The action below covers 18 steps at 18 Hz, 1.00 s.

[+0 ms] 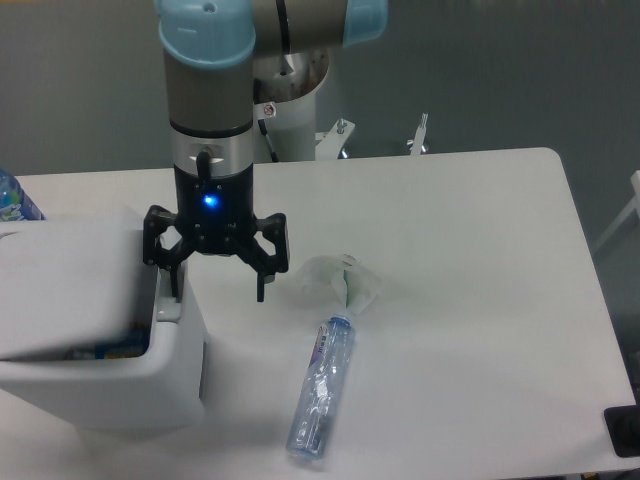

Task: Open the trash can
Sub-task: 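Push the white lid with the gripper fingers to swing it open, then raise the gripper away from the opened trash can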

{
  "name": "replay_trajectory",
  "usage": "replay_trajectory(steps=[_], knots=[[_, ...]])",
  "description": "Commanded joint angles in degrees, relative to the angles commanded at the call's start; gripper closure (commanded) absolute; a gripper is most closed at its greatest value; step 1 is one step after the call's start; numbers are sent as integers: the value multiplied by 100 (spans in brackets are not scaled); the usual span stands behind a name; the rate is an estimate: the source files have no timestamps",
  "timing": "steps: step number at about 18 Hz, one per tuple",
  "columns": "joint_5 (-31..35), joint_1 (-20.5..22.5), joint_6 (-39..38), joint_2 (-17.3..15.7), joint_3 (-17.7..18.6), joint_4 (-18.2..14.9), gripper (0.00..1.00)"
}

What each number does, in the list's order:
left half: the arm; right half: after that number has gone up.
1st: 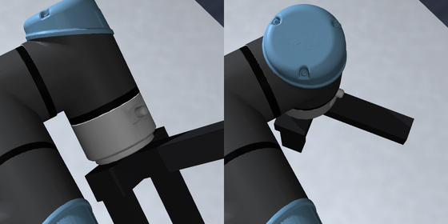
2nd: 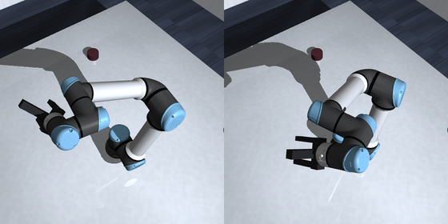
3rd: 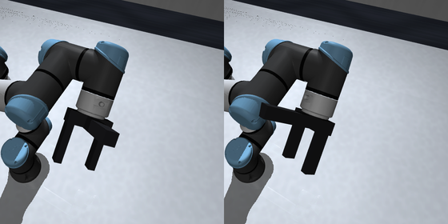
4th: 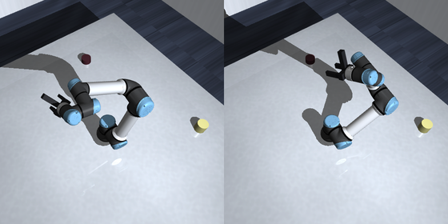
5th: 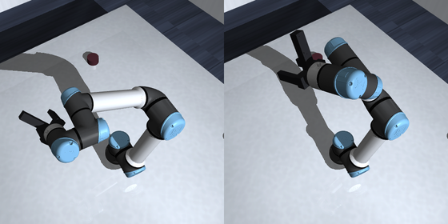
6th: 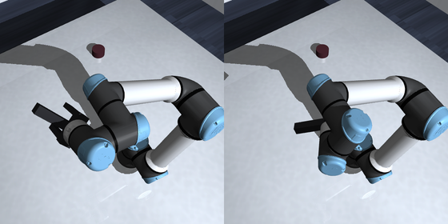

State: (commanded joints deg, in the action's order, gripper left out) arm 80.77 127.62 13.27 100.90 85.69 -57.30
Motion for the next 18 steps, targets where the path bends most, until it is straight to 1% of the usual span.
replay_trajectory(steps=[4, 6, 9, 12, 14, 16, 18], knots=[[0, 0, 9, 0, -9, 0, 0], [0, 0, 26, 0, -70, 0, 0], [26, 0, 97, 26, -342, 9, 0], [61, 192, 464, 18, -483, 17, 0], [315, 325, 754, 0, -510, 26, 0], [771, 474, 1053, -9, -501, 0, 0], [1027, 606, 1561, -9, -492, -53, 0]])
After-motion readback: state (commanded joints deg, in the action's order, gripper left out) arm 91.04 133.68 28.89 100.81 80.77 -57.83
